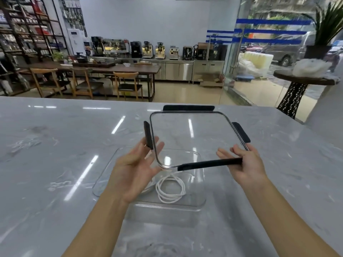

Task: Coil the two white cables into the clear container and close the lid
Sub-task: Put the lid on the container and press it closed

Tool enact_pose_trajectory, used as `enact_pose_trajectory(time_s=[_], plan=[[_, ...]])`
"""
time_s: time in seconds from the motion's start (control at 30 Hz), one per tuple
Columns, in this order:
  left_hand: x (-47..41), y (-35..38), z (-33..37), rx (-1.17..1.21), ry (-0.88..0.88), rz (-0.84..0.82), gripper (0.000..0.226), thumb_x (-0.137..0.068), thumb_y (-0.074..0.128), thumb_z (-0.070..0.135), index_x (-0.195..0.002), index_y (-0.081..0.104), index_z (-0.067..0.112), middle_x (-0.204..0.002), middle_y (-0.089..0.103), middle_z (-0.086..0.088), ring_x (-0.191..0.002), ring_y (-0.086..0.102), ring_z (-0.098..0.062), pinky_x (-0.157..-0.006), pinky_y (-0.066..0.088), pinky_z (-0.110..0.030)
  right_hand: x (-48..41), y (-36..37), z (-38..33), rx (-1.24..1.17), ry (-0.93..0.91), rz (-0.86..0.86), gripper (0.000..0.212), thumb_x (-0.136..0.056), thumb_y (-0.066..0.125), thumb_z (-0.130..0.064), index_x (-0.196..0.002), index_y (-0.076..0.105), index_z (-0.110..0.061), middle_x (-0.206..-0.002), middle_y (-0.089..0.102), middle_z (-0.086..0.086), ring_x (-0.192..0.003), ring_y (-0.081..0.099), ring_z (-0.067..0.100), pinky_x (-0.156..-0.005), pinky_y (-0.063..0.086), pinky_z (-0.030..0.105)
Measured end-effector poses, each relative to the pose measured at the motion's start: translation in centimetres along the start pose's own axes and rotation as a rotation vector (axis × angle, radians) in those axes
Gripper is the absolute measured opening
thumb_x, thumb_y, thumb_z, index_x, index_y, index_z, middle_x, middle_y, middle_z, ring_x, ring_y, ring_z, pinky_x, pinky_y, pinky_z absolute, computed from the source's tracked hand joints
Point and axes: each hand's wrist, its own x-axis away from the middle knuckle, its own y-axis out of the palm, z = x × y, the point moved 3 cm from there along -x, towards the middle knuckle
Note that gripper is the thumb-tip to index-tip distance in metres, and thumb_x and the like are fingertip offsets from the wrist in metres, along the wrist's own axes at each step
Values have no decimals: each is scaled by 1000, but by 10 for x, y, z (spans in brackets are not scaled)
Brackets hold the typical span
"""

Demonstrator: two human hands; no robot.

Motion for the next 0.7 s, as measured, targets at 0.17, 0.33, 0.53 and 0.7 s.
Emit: enact_pose_trajectory(time_s=[0.17,0.33,0.53,0.7], plan=[[-1,-19,31,-387,90,263,20,-84,51,-8,-101,57,0,-105,50,-13,-90,70,-21,-65,59,-33,15,24,16,239,-106,8,38,-77,56,10,-103,42,-14,-77,53,12,-60,66,25,-56,55,39],[9,-45,58,-583,56,423,45,-79,40,-22,-117,45,2,-102,56,-20,-79,67,-28,-53,58,-27,34,31,27,414,-106,-74,18,-78,60,-1,-83,48,-13,-50,50,-2,-46,50,12,-53,44,29],[13,-69,86,-884,27,496,26,-71,48,-6,-90,48,12,-88,61,-17,-72,52,-21,-58,37,-31,56,28,29,885,-152,-75,15,-81,59,-10,-71,52,-2,-44,45,6,-36,38,15,-31,31,20],[20,-73,82,-1291,136,532,11,-79,54,12,-79,47,20,-78,62,-3,-67,53,-19,-55,36,-31,58,21,32,955,-212,-62,11,-77,64,-6,-74,53,-7,-58,39,5,-49,36,17,-44,31,26]])
